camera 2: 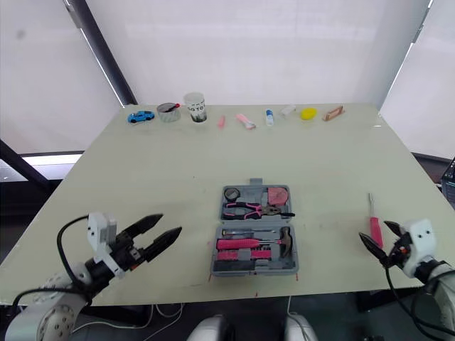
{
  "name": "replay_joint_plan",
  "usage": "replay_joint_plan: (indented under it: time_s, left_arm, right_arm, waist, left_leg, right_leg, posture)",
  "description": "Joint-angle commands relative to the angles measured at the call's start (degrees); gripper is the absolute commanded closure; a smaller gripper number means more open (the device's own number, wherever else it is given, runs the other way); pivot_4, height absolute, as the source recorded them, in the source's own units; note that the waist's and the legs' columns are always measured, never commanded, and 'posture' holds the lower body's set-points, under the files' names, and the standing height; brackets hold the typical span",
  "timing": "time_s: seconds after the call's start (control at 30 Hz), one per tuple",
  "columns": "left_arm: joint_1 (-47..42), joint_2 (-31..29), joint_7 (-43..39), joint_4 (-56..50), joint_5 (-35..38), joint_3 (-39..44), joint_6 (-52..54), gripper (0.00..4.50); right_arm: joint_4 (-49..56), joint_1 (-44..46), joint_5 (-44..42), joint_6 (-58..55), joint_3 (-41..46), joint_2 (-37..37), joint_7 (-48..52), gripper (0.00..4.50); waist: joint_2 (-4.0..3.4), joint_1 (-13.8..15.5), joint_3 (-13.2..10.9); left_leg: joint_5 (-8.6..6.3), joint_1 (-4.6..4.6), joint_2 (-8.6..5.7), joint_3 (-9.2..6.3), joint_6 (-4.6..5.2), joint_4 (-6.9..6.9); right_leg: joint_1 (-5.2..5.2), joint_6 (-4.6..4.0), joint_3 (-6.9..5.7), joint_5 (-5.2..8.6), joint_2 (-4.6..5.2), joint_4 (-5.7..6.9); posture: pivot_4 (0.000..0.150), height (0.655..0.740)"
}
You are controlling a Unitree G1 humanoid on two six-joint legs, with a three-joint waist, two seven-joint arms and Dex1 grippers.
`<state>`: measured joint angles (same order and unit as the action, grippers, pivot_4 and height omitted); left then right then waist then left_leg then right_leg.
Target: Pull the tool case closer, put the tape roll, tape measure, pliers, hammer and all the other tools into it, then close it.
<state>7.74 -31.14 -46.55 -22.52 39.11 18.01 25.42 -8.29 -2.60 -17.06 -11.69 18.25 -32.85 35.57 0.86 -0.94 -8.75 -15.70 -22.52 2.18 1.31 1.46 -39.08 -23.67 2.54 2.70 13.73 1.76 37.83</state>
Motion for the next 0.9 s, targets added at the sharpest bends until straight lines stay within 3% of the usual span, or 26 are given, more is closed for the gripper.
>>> replay_joint_plan:
  time_s: [0.03,0.17,0.3,0.57,0.67,0.87,0.9]
  left_arm:
    - [-1.9,-1.6,-1.1,-5.8,1.0,-3.4,0.7,0.07]
    - [-2.8,-2.9,-5.0,-7.4,1.7,-6.1,-0.6,0.07]
    - [-5.0,-6.6,-14.1,-7.1,3.2,-6.6,-3.6,0.07]
    - [-7.1,-10.3,-21.7,-5.9,11.7,-1.8,-2.0,0.07]
    - [-6.1,-11.1,-23.3,-4.7,11.4,-1.0,-2.8,0.0]
    - [-6.0,-10.7,-23.5,-4.7,9.7,-1.4,-4.7,0.0]
    - [-5.9,-10.2,-23.0,-4.7,8.8,-1.5,-5.6,0.0]
  right_arm:
    - [0.6,4.7,1.1,-6.9,0.1,1.6,-8.2,0.0]
    - [-0.5,9.0,0.9,-12.2,1.1,3.5,-14.5,0.0]
    - [-5.0,14.6,1.3,-15.9,0.8,4.0,-18.4,0.0]
    - [-10.4,18.5,2.4,-19.8,0.9,3.7,-23.5,0.0]
    - [-11.0,18.5,2.5,-19.3,1.1,3.7,-23.7,0.77]
    - [-12.4,18.2,2.7,-17.9,0.9,3.0,-22.5,3.86]
    - [-12.5,18.0,2.5,-17.9,1.0,3.0,-22.2,4.14]
  waist:
    - [-0.07,0.0,0.0]
    - [-0.05,0.1,0.0]
    - [-0.1,0.0,0.0]
    - [-0.11,0.0,-0.1]
    - [-0.12,-0.1,-0.1]
    - [-0.1,0.1,-0.1]
    - [-0.1,0.1,-0.1]
  left_leg:
    - [0.0,0.03,-0.01,0.02,0.0,-0.01]
    - [0.0,-0.01,-0.05,0.05,0.0,0.0]
    - [0.0,-0.06,-0.04,0.15,0.0,0.0]
    - [0.0,-0.12,-0.03,0.17,0.0,0.02]
    - [0.0,-0.12,-0.03,0.17,0.0,0.03]
    - [0.0,-0.11,-0.03,0.17,0.0,0.02]
    - [0.0,-0.11,-0.03,0.18,0.0,0.02]
  right_leg:
    - [0.0,0.01,0.07,0.0,0.0,0.0]
    - [0.0,0.02,0.08,0.0,0.01,-0.04]
    - [-0.01,0.0,-0.04,0.01,-0.04,-0.04]
    - [-0.02,0.02,-0.05,0.01,-0.04,-0.12]
    - [-0.02,0.03,-0.05,0.01,-0.04,-0.12]
    - [-0.01,0.03,-0.06,0.02,-0.03,-0.14]
    - [0.0,0.03,-0.05,0.01,-0.03,-0.15]
  posture:
    - [0.15,0.74]
    - [0.15,0.74]
    - [0.15,0.74]
    - [0.15,0.74]
    - [0.15,0.74]
    - [0.15,0.74]
    - [0.15,0.74]
